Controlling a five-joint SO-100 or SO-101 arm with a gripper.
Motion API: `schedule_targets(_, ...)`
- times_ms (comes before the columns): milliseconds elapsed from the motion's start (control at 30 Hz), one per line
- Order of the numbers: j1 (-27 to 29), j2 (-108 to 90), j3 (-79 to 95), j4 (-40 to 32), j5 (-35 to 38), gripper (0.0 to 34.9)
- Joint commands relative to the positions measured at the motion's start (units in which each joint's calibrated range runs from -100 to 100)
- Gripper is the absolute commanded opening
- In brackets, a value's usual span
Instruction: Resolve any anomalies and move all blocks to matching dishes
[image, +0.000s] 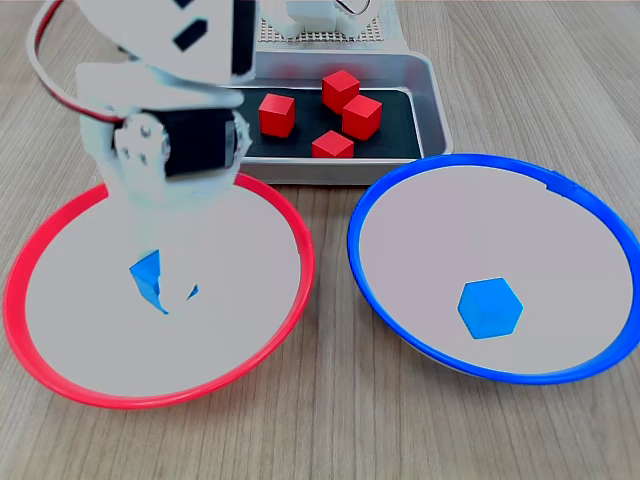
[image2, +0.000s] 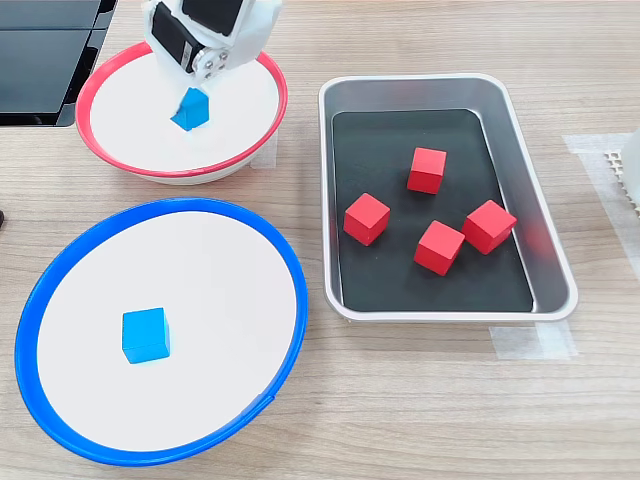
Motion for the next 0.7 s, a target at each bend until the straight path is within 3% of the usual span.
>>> schedule_targets(0,-5.2,-11.3,0.7,4.5,-4.0,0.3)
schedule_targets(233,-19.3,-17.9,2.2,13.3,-10.5,0.3)
schedule_targets(433,-25.4,-15.7,5.5,12.6,-11.9,0.3)
schedule_targets(667,-25.2,-12.7,7.3,11.8,-10.7,11.1)
